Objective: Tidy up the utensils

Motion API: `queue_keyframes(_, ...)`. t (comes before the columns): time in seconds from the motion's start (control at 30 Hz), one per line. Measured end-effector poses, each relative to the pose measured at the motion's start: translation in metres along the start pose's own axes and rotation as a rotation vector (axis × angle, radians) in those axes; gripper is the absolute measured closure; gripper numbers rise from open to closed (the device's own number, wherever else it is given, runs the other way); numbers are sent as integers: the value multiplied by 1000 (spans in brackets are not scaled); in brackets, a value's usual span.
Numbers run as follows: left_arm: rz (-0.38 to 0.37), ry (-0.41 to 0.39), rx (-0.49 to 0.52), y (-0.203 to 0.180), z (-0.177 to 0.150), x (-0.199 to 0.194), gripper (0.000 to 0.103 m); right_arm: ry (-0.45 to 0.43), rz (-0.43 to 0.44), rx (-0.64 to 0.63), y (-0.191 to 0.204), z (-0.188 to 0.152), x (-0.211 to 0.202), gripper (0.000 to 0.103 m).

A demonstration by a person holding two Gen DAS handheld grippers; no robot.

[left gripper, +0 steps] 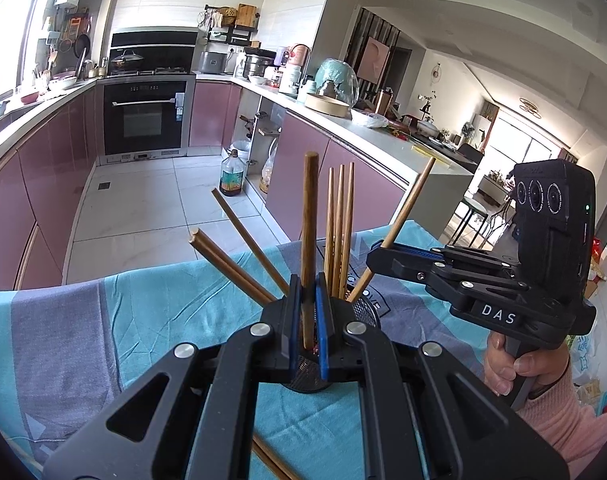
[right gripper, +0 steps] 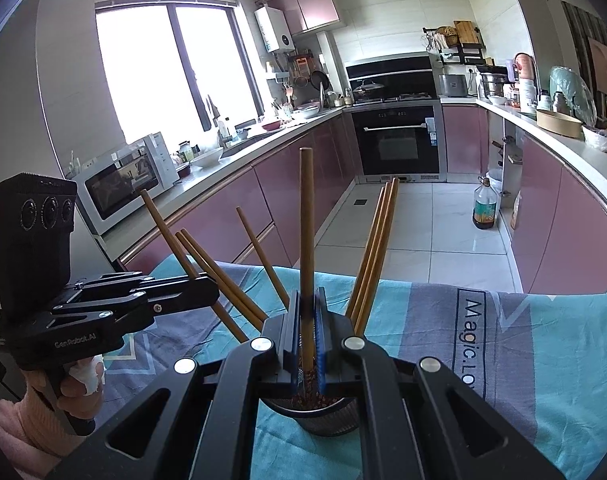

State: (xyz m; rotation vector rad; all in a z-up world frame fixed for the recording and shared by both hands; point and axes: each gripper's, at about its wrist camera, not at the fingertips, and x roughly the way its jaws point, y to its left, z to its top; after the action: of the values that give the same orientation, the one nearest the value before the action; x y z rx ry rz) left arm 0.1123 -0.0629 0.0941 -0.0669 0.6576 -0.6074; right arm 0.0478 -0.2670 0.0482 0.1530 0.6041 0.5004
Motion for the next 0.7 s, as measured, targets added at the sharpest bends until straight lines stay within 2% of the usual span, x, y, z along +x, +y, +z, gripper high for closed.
queue_keyframes(0.7, 8, 7, 20, 2, 0, 8, 95, 4, 33, -15, 2, 5, -14, 97)
